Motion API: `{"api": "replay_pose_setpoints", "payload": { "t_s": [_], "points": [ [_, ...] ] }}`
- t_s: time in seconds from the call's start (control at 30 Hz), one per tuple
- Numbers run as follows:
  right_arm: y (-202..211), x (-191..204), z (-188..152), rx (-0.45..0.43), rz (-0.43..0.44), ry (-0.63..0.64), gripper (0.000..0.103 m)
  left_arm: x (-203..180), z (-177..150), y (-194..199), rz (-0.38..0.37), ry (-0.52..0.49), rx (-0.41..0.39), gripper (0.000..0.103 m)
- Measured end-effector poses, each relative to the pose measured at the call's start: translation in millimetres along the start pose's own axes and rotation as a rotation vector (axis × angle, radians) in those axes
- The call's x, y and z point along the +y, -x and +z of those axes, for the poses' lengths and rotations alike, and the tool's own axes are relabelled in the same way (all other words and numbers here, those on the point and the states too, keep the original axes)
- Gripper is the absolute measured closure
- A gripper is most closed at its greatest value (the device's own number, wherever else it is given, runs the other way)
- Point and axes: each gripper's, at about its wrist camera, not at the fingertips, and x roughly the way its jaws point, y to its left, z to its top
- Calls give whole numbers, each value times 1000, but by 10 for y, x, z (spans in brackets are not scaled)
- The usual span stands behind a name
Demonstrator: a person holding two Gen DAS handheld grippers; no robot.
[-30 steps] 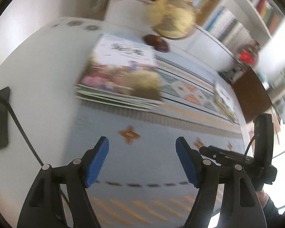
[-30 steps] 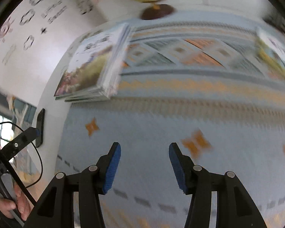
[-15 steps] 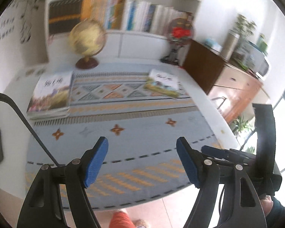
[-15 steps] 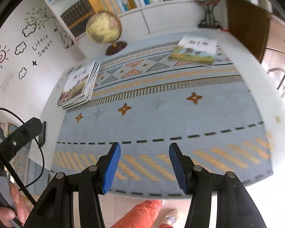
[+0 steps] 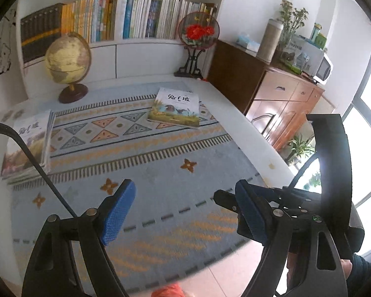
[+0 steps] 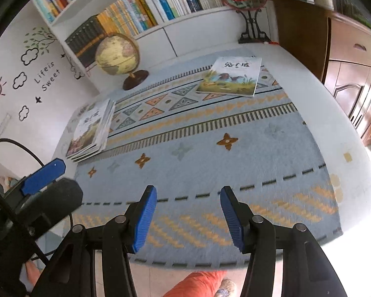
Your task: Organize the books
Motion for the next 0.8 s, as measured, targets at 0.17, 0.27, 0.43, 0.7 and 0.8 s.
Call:
{"api": "replay_pose_setpoints", "payload": {
  "t_s": [0.17,0.27,0.43,0.7,0.8],
  "points": [
    [-354,-149,465,19,-9,-32,51,268,304,-546,-42,-15,70,21],
    [-653,-256,803,32,-45,-34,51,566,513,-963,-53,19,118,21],
    [-1083,-562,1186,107,-117,-90,51,824,853,-1485,-85,27,151,21],
    [-1428,-1028,1652,83,-142,-226,51,965,1378,-2418,-105,7,204,21],
    [-1559,-1113,1866,46,-174,-210,51,1014,1473,-2790,-87,29,249,21]
  ]
}}
